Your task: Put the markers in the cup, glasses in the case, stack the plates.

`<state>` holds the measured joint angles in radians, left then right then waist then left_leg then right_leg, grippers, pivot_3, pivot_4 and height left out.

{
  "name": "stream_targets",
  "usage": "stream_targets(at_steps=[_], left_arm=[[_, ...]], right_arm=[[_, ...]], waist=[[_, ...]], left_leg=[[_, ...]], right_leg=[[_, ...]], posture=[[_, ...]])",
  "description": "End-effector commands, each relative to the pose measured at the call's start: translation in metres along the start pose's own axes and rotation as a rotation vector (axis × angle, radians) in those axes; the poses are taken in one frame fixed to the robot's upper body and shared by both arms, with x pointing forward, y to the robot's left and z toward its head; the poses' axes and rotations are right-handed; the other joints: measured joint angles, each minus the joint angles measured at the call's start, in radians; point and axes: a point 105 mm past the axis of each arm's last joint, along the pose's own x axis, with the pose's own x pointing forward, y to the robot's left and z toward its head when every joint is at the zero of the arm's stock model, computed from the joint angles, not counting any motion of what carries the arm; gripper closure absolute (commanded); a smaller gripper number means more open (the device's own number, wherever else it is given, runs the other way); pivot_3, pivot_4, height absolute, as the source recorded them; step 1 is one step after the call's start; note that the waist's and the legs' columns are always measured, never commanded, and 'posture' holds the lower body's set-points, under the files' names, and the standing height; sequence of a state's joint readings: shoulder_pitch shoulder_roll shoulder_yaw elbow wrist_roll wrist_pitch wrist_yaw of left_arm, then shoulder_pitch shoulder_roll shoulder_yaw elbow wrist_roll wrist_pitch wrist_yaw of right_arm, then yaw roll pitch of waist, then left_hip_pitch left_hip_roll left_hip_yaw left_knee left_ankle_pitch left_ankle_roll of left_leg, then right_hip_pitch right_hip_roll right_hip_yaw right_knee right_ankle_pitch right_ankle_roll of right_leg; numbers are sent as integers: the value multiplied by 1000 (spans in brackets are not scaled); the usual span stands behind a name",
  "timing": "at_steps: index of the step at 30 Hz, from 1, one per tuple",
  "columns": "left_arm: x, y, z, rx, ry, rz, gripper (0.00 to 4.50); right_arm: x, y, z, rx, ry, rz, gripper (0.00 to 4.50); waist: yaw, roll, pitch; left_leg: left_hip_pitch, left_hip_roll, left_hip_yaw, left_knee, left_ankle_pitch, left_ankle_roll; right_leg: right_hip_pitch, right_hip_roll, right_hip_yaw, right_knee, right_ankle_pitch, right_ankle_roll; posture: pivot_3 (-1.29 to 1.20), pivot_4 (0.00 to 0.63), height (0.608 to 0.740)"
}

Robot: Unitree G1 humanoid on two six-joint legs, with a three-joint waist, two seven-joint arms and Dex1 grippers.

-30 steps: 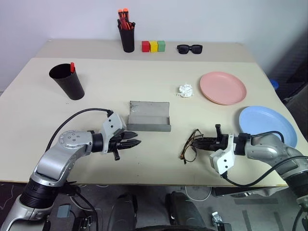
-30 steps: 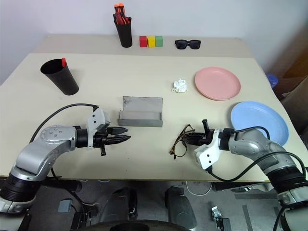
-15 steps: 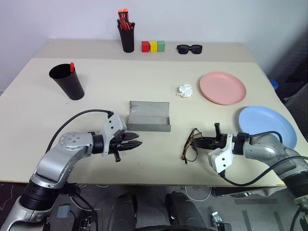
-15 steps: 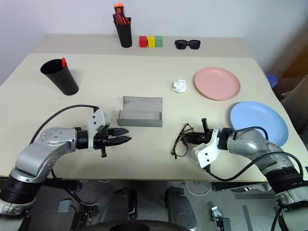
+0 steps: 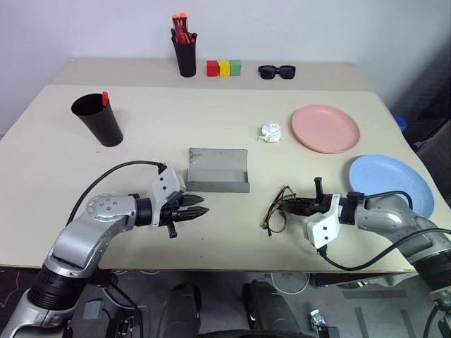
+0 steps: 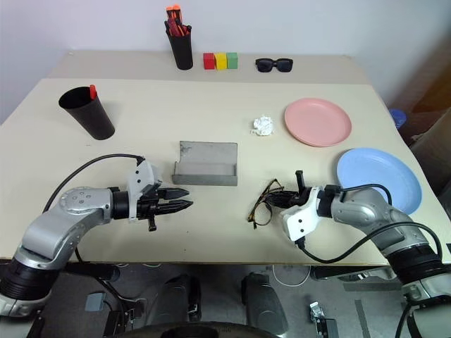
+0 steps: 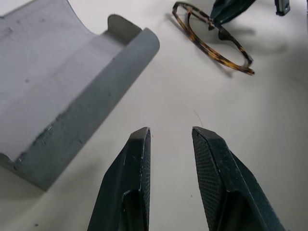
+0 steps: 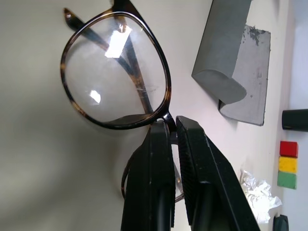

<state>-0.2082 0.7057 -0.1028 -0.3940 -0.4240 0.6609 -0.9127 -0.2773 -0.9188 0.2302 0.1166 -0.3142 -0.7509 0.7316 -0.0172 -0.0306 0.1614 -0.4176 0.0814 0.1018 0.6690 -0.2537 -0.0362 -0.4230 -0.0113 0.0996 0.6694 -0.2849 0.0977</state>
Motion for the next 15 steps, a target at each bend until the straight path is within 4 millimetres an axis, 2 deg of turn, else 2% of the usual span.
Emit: stream_targets(at_steps=[1, 3, 9, 13, 15], left_arm=[[-3, 1, 9, 45, -26, 13, 3148], [-3, 2, 9, 44, -28, 18, 3148], [-10, 11, 5, 34, -23, 68, 3148], [-14, 17, 3, 27, -21, 105, 3148], [-21, 25, 1, 19, -21, 151, 3148]], right_arm=[[-1, -9, 8, 6, -28, -41, 4259], [-2, -15, 8, 20, -23, -63, 4259], [-4, -54, 10, 136, -3, -203, 4259], [-2, -70, 15, 200, -7, -239, 4259], [0, -87, 20, 241, -12, -268, 4259]], waist=[[1, 0, 0], [1, 0, 0], [-1, 0, 0], [1, 0, 0], [1, 0, 0]], left_leg=[[0, 0, 0, 0, 0, 0], [0, 0, 0, 0, 0, 0], [0, 0, 0, 0, 0, 0], [0, 0, 0, 0, 0, 0], [0, 0, 0, 0, 0, 0]], right_leg=[[0, 0, 0, 0, 0, 0], [0, 0, 0, 0, 0, 0], [0, 0, 0, 0, 0, 0], [0, 0, 0, 0, 0, 0], [0, 0, 0, 0, 0, 0]], posture=[[0, 150, 722], [0, 150, 722], [0, 150, 722], [0, 150, 722], [0, 150, 722]])
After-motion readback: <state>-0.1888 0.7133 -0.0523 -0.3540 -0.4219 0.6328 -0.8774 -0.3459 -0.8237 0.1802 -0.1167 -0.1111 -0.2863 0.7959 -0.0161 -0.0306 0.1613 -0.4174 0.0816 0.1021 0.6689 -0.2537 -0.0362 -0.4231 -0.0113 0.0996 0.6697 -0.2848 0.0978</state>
